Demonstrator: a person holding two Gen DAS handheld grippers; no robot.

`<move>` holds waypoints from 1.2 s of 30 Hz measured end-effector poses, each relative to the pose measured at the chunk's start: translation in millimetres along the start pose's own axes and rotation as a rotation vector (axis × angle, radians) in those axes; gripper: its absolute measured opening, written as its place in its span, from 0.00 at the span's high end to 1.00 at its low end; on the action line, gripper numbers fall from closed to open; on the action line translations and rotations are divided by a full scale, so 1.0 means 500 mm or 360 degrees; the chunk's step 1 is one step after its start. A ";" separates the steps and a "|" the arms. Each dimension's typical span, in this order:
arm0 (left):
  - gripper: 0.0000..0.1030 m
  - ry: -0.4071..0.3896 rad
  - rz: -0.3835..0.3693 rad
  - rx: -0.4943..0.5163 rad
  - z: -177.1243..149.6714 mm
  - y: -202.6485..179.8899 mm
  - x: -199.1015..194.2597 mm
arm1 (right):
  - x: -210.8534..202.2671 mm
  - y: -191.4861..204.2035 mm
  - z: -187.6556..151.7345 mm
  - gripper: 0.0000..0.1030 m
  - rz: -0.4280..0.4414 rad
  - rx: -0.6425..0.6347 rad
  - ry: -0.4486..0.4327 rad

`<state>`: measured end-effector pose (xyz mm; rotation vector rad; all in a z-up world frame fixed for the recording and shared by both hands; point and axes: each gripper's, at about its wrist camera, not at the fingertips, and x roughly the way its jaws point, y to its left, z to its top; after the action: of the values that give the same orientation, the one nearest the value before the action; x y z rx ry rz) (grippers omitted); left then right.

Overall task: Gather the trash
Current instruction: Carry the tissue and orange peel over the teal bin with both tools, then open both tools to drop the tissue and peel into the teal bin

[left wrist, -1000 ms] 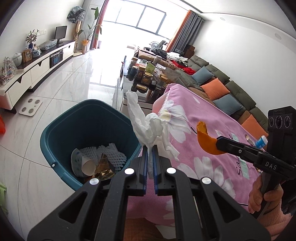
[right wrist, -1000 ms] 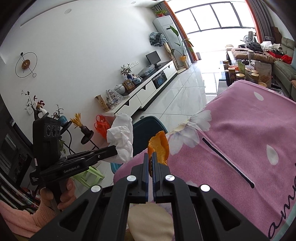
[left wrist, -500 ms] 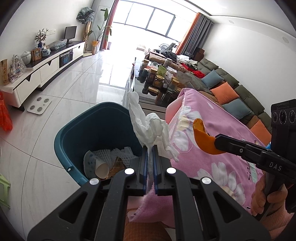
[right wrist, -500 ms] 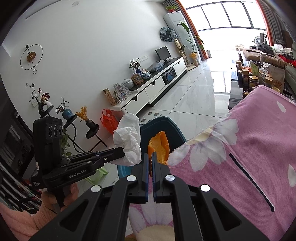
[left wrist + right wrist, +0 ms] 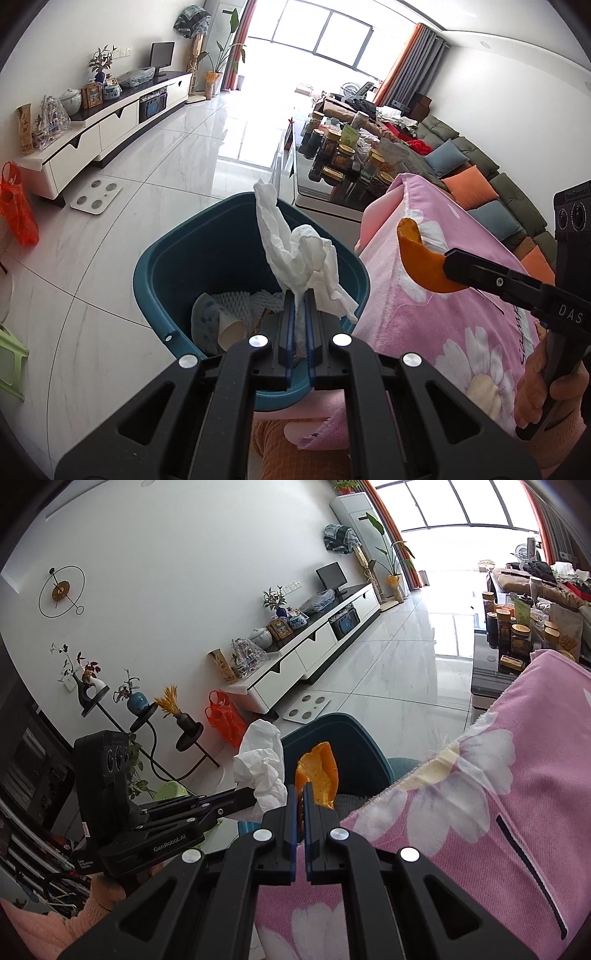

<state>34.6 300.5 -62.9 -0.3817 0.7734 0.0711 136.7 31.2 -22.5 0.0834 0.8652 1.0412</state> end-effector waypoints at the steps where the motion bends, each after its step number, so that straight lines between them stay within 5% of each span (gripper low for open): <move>1: 0.95 0.0007 0.0005 -0.0007 0.000 0.004 0.004 | 0.006 0.001 0.002 0.98 -0.0004 -0.0002 0.0005; 36: 0.94 0.0176 0.0106 -0.0055 0.005 0.048 0.134 | 0.160 -0.002 0.037 0.97 -0.0110 0.0069 0.0252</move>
<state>79.5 318.4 -115.3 -0.3953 0.8951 0.1266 167.1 99.1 -57.3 0.0072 1.0277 0.9741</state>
